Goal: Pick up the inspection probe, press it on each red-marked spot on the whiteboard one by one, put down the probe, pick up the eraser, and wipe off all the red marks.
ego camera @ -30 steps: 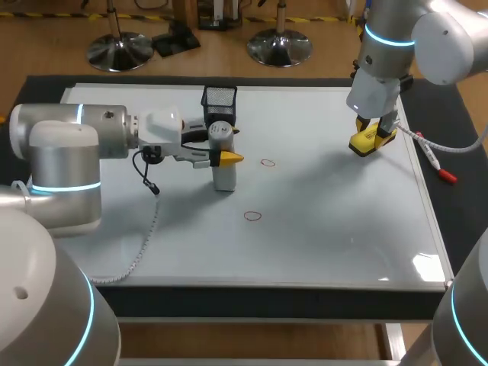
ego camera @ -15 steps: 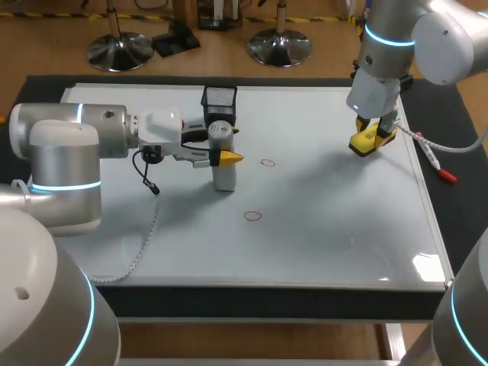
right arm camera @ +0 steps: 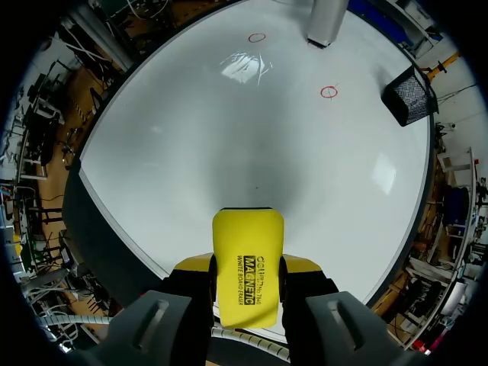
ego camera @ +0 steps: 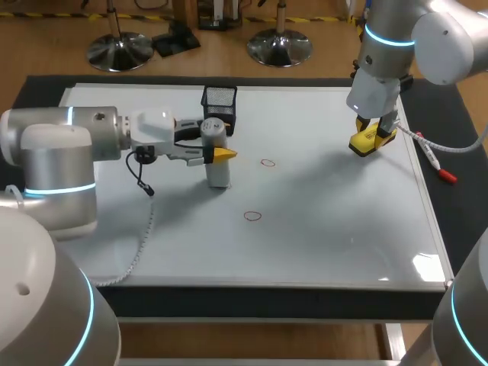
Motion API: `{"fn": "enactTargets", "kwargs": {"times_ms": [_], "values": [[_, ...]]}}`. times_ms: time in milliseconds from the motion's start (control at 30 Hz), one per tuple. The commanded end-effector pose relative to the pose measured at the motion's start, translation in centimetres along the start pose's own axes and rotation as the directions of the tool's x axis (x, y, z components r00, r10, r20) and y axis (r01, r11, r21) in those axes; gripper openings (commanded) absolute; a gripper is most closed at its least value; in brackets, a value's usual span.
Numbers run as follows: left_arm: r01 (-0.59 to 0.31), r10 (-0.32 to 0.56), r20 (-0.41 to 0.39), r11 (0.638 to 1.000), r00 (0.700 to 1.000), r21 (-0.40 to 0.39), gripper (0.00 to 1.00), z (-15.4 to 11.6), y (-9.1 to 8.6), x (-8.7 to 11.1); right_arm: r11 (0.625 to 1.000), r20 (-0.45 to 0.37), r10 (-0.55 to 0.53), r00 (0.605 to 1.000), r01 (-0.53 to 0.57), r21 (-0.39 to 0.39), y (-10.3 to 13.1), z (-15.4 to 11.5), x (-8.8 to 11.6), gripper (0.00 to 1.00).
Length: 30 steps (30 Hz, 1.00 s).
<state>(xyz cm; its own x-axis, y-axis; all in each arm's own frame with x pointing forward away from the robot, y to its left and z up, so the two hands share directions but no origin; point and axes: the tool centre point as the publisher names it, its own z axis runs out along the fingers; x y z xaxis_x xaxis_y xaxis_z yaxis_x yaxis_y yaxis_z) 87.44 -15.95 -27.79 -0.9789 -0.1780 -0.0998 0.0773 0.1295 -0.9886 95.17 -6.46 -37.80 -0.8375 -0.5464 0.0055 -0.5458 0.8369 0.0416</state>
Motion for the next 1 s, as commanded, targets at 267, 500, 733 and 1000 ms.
{"fn": "enactTargets", "kwargs": {"times_ms": [267,500,733,1000], "values": [[0.012,-0.010,0.139,1.000,0.990,-0.009,0.00,-4.6,-0.6,0.5,1.000,-0.002,-0.001,1.000,0.001,0.002,0.0,-0.1,0.0,0.00],[0.005,0.001,0.235,1.000,0.972,-0.024,0.00,-8.9,-0.9,0.5,1.000,-0.002,-0.001,1.000,0.001,0.002,0.0,-0.1,0.0,0.00],[0.009,0.006,0.321,0.999,0.947,-0.047,0.00,-12.3,-1.0,0.6,1.000,-0.002,-0.001,1.000,0.001,0.002,0.0,-0.1,0.0,0.00],[0.015,0.013,0.425,0.998,0.905,-0.062,0.00,-16.4,-1.1,0.9,1.000,-0.002,-0.001,1.000,0.001,0.002,0.0,-0.1,0.0,0.00]]}}
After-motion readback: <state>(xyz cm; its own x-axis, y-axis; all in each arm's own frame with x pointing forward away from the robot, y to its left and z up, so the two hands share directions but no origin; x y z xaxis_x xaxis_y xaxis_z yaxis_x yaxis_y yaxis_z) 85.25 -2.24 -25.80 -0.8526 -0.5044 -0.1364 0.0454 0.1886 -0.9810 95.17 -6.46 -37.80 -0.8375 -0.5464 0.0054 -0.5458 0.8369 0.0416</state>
